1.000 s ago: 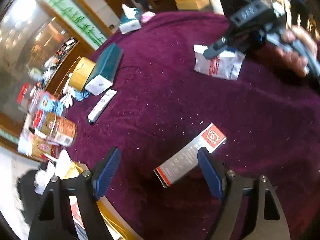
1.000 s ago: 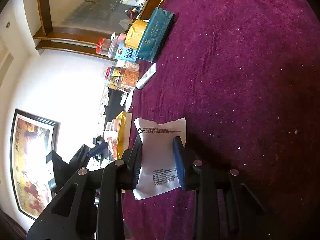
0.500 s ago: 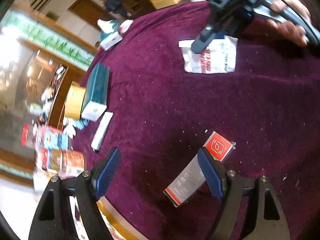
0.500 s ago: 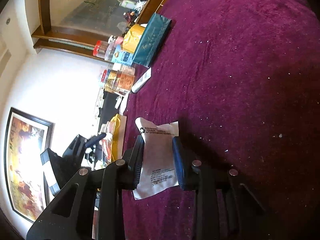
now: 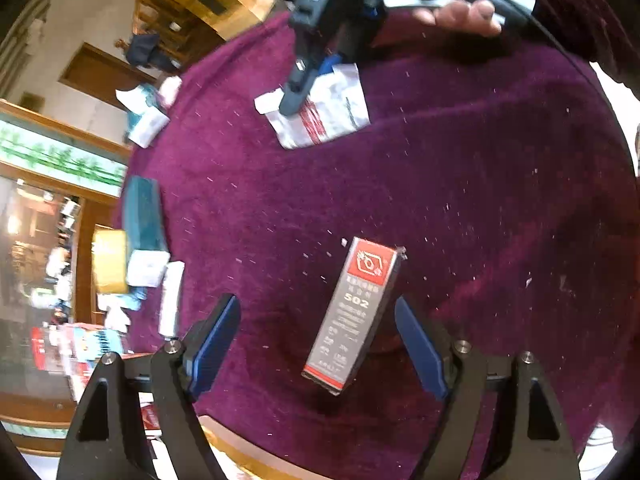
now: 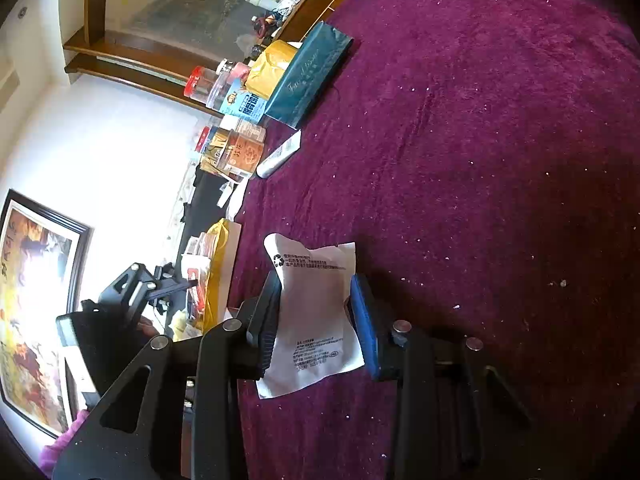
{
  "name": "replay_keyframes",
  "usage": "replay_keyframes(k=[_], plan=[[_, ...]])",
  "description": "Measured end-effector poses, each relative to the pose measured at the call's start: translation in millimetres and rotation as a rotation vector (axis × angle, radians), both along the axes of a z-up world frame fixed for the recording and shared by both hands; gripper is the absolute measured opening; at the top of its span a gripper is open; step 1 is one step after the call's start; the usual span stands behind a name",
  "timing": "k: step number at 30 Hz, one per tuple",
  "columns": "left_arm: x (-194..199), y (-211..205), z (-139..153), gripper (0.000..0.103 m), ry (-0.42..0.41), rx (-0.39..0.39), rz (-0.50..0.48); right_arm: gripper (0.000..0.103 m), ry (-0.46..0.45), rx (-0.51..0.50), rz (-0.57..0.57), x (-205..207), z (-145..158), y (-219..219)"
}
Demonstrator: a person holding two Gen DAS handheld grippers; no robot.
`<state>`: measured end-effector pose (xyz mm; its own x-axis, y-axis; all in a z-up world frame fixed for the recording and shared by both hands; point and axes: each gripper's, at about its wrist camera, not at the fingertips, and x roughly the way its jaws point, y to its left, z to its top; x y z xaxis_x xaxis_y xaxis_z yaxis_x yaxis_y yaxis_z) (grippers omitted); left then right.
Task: Organize soft objects
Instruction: 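Grasp the red-and-white box with the left gripper, then carry red-and-white box with left to tray while right carries white sachet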
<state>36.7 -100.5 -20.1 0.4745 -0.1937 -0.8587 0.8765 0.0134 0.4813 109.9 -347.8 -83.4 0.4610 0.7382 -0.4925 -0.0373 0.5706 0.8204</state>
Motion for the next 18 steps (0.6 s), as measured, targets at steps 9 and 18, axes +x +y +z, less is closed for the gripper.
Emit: replay_keyframes(k=[9,18], plan=[[50.0,-13.4,-26.6,0.091,0.165,-0.001,0.127,0.034,-0.01,-0.02,0.013,-1.0,1.4,2.4],[41.7,5.4,-23.0,0.03,0.338,-0.201,0.419,0.035,-0.055,-0.083,0.02,-3.7,8.9,15.3]])
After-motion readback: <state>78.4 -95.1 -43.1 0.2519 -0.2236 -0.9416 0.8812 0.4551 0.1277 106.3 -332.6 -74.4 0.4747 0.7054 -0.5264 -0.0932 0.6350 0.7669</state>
